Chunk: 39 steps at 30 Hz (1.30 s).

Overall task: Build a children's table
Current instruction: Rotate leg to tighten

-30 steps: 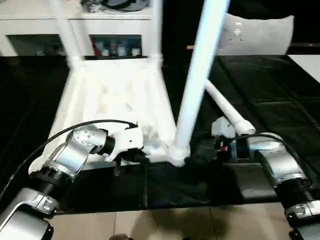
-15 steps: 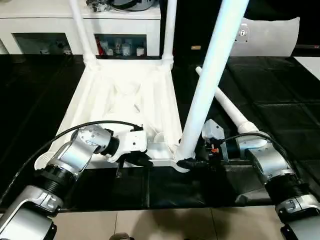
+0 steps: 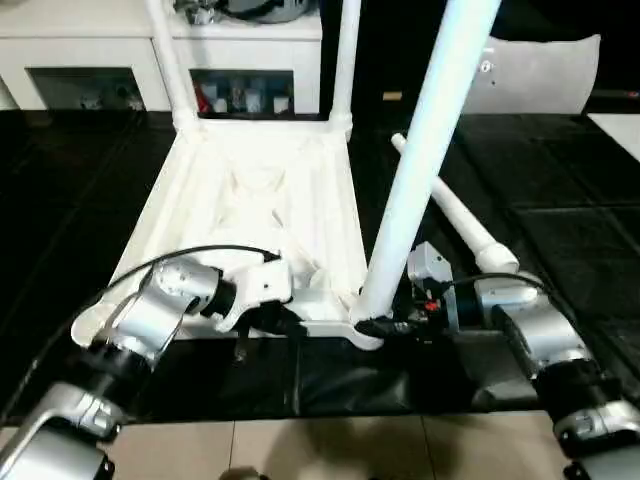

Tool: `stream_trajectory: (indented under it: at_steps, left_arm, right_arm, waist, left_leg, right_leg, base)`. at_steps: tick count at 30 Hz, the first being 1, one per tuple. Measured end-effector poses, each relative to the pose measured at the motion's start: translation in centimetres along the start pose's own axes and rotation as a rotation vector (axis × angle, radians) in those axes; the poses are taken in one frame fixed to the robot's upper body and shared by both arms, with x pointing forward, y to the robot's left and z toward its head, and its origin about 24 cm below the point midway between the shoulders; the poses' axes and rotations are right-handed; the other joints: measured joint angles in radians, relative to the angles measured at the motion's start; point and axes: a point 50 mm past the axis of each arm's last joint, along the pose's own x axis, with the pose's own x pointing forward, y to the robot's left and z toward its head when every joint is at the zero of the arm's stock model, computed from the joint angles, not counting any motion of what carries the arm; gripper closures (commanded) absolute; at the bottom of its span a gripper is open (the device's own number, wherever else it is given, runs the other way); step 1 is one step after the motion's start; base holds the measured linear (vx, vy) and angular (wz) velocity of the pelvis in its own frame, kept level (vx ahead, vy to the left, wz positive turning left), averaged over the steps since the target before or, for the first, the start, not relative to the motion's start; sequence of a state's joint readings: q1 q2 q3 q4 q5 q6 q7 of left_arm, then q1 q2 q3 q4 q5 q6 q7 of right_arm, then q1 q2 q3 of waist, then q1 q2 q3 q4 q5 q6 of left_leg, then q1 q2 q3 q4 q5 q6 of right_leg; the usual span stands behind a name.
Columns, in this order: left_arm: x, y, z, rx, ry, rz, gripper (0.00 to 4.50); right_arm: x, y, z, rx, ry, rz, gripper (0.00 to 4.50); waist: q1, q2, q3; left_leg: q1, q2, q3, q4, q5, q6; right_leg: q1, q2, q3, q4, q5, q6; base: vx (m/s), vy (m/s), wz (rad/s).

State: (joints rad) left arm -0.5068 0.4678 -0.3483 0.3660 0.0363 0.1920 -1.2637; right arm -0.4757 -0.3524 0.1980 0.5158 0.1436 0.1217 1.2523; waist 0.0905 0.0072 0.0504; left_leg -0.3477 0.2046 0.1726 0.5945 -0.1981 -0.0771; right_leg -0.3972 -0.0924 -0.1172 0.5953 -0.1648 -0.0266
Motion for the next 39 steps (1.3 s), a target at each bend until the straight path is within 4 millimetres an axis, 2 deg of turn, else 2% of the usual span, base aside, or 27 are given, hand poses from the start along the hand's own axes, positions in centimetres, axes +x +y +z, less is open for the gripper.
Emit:
stream_trajectory:
  at_steps: [2,4,7,11,13,14,15,16,20,21,23,25,26,30,32,33,35,36,39]
  left_arm:
    - [0.2,0.3,-0.5,-0.102,-0.012,0.106,4.5]
    - [0.6,0.6,-0.4,-0.187,-0.02,0.201,4.5]
    - [2.3,0.9,0.6,-0.284,-0.059,0.328,4.5]
    - [3.7,1.3,1.7,-0.305,-0.065,0.425,4.5]
    - [4.0,1.4,1.9,-0.312,-0.064,0.443,4.5]
    - [4.1,1.4,2.0,-0.315,-0.063,0.45,4.5]
    - [4.3,1.5,2.1,-0.315,-0.062,0.458,4.5]
    - [4.7,1.6,2.5,-0.315,-0.061,0.47,4.5]
    - [4.9,1.8,2.8,-0.31,-0.051,0.502,4.5]
    - [4.9,1.9,2.8,-0.309,-0.049,0.511,4.5]
    - [4.7,2.5,3.0,-0.303,-0.032,0.557,4.5]
    - [4.6,3.0,3.2,-0.296,-0.029,0.593,4.5]
    - [4.7,3.1,3.5,-0.291,-0.034,0.602,4.5]
    - [4.4,4.0,3.9,-0.283,-0.057,0.651,4.5]
    - [4.1,4.2,3.8,-0.321,-0.097,0.65,4.07]
    - [4.0,4.3,3.8,-0.336,-0.125,0.652,4.07]
    - [3.7,4.6,4.9,-0.321,-0.206,0.67,3.97]
    - [3.3,4.8,5.4,-0.303,-0.232,0.695,3.72]
    - [1.6,5.7,6.3,-0.267,-0.283,0.776,3.72]
  right_arm:
    - [1.3,-0.7,0.1,0.068,-0.039,-0.14,1.8]
    - [2.7,-1.6,0.3,0.142,-0.076,-0.292,1.8]
    - [3.9,-3.1,0.8,0.246,-0.111,-0.511,1.81]
    - [4.5,-4.0,1.3,0.293,-0.111,-0.658,1.81]
    - [4.6,-4.1,1.3,0.292,-0.106,-0.687,1.81]
    - [4.6,-4.1,1.3,0.285,-0.103,-0.7,1.46]
    - [4.6,-4.2,1.4,0.277,-0.102,-0.715,1.46]
    - [4.3,-4.3,1.3,0.278,-0.112,-0.734,1.11]
    - [3.7,-4.1,0.9,0.26,-0.132,-0.737,1.01]
    - [3.4,-4.0,0.7,0.255,-0.134,-0.73,0.75]
    - [3.1,-3.2,-0.1,0.255,-0.138,-0.689,0.65]
    - [3.0,-2.1,-0.7,0.257,-0.16,-0.641,0.51]
    - [2.9,-1.6,-1.0,0.259,-0.171,-0.631,0.28]
    - [1.2,-0.9,-0.5,0.203,-0.223,-0.657,0.15]
    - [0.6,-0.8,0.2,0.189,-0.238,-0.659,0.0]
    - [0.5,-0.7,0.3,0.188,-0.237,-0.658,0.0]
    - [0.8,-0.6,0.3,0.181,-0.224,-0.649,0.0]
    - [1.1,-0.5,0.3,0.174,-0.217,-0.639,0.0]
    - [2.0,-0.1,0.4,0.174,-0.214,-0.612,0.0]
  waist:
    - [-0.02,-0.001,-0.001]
    - [-0.056,-0.001,-0.001]
    - [-0.091,0.001,0.0]
    - [-0.106,0.001,0.0]
    - [-0.109,0.001,0.0]
    - [-0.11,0.001,0.0]
    - [-0.11,0.001,0.0]
    - [-0.107,0.0,0.001]
    - [-0.105,0.001,0.001]
    - [-0.102,0.001,0.001]
    - [-0.103,0.0,0.002]
    - [-0.105,0.0,0.002]
    - [-0.102,0.0,0.002]
    - [-0.091,0.001,0.002]
    - [-0.09,0.001,0.002]
    - [-0.086,0.001,0.002]
    - [-0.073,0.001,0.002]
    - [-0.07,0.001,0.002]
    - [-0.059,0.001,0.002]
  left_leg:
    - [0.005,0.0,0.0,0.0,0.002,-0.003]
    - [0.008,0.0,-0.001,0.001,0.002,-0.004]
    - [0.008,0.001,-0.008,0.002,0.002,-0.004]
    - [0.0,0.001,-0.013,0.002,0.002,-0.003]
    - [-0.002,0.001,-0.013,0.002,0.002,-0.003]
    - [-0.002,0.001,-0.013,0.003,0.002,-0.003]
    - [-0.002,0.001,-0.013,0.004,0.002,-0.003]
    - [-0.003,0.001,-0.013,0.005,0.002,-0.003]
    - [-0.004,0.001,-0.013,0.004,0.002,-0.003]
    - [-0.004,0.0,-0.013,0.004,0.002,-0.002]
    - [-0.005,0.0,-0.011,0.004,0.002,-0.002]
    - [-0.013,0.001,-0.008,0.003,0.002,-0.001]
    - [-0.017,0.001,-0.008,0.003,0.002,-0.002]
    - [-0.025,0.002,-0.005,-0.001,0.005,0.005]
    - [-0.026,0.002,-0.003,-0.001,0.004,0.005]
    - [-0.028,0.003,-0.003,-0.001,0.004,0.005]
    - [-0.028,0.003,-0.003,0.0,0.004,0.005]
    - [-0.027,0.003,-0.002,0.0,0.004,0.005]
    - [-0.023,0.003,-0.001,0.002,0.003,0.003]
  right_leg:
    - [0.002,0.0,0.0,0.001,-0.001,0.002]
    - [0.002,0.0,-0.002,-0.003,-0.001,0.002]
    - [0.002,0.001,-0.014,-0.019,-0.001,0.002]
    - [0.003,0.0,-0.023,-0.033,-0.001,0.002]
    - [0.004,-0.001,-0.024,-0.036,-0.001,0.002]
    - [0.005,-0.001,-0.024,-0.036,-0.001,0.002]
    - [0.005,-0.001,-0.023,-0.036,-0.001,0.002]
    - [0.005,-0.001,-0.023,-0.036,-0.001,0.002]
    - [0.005,-0.001,-0.022,-0.036,-0.001,0.002]
    - [0.005,-0.001,-0.021,-0.035,0.001,-0.001]
    - [0.001,-0.001,-0.018,-0.034,0.01,-0.003]
    - [-0.005,0.0,-0.015,-0.034,0.024,0.002]
    - [-0.008,0.0,-0.015,-0.033,0.028,0.002]
    - [-0.026,0.002,-0.01,-0.023,0.028,-0.004]
    - [-0.031,0.002,-0.008,-0.018,0.024,-0.005]
    - [-0.033,0.002,-0.008,-0.017,0.024,-0.006]
    - [-0.033,0.002,-0.008,-0.017,0.024,-0.006]
    - [-0.033,0.002,-0.008,-0.017,0.025,-0.007]
    - [-0.032,0.002,-0.007,-0.018,0.026,-0.006]
  base:
    - [0.0,0.0,0.0]
    - [-0.058,0.004,-0.14]
    - [-0.02,0.005,-0.06]
    - [0.0,0.0,0.0]
    - [0.0,0.0,0.0]
    - [0.0,0.0,0.0]
    - [0.0,0.0,0.0]
    - [0.0,0.0,0.0]
    - [0.0,0.0,0.0]
    - [0.0,0.0,0.0]
    - [0.0,0.0,0.0]
    - [0.0,0.0,0.0]
    - [0.0,0.0,0.0]
    - [0.041,-0.022,0.01]
    - [0.0,0.0,0.0]
    - [0.0,0.0,0.0]
    - [0.0,0.0,0.0]
    - [0.0,0.0,0.0]
    - [0.0,0.0,0.0]
